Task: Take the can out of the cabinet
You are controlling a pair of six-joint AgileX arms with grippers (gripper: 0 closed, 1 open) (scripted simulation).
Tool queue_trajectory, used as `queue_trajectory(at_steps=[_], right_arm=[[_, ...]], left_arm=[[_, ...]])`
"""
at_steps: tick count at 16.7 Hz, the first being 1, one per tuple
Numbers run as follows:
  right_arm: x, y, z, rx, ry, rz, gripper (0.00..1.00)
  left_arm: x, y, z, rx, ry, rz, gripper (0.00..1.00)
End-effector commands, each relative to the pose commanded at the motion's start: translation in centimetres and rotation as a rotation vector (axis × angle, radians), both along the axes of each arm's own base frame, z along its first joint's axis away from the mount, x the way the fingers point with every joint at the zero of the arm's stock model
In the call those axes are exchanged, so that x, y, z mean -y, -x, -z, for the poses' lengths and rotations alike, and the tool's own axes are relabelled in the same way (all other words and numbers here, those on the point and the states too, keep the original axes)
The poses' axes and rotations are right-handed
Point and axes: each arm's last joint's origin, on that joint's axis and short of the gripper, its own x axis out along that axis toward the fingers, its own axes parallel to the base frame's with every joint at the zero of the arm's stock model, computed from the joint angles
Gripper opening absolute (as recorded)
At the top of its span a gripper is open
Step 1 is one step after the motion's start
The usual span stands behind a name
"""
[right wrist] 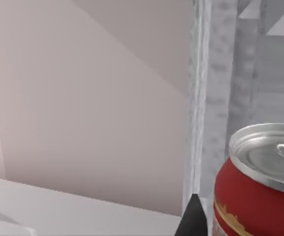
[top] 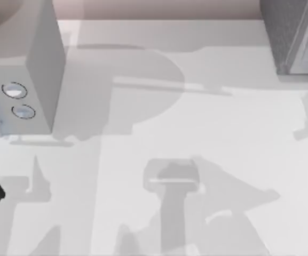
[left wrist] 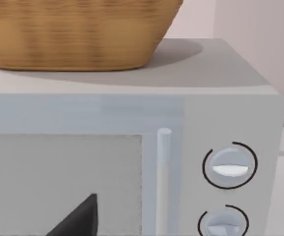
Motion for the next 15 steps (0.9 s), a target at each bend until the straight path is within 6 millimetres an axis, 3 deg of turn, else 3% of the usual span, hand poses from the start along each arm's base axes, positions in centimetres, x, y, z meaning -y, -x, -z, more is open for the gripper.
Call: queue_trajectory(at_steps=[3, 7, 11, 15], right_arm=[[3.1, -4.7, 1.5, -0.005, 0.005, -0.104, 0.00], [7.9, -9.5, 6.4, -0.017, 0.011, -0.235, 0.00], [12.1, -11.6, 12.8, -0.030, 0.016, -0.341, 0.00], [14.6, -11.8, 18.0, -0.042, 0.017, -0.411, 0.00]], left_arm=[[0.0, 0.0, 0.0, 0.000, 0.000, 0.000, 1.00], [0.0, 0.0, 0.0, 0.000, 0.000, 0.000, 1.00], [0.0, 0.0, 0.0, 0.000, 0.000, 0.000, 1.00], [0.0, 0.0, 0.0, 0.000, 0.000, 0.000, 1.00]])
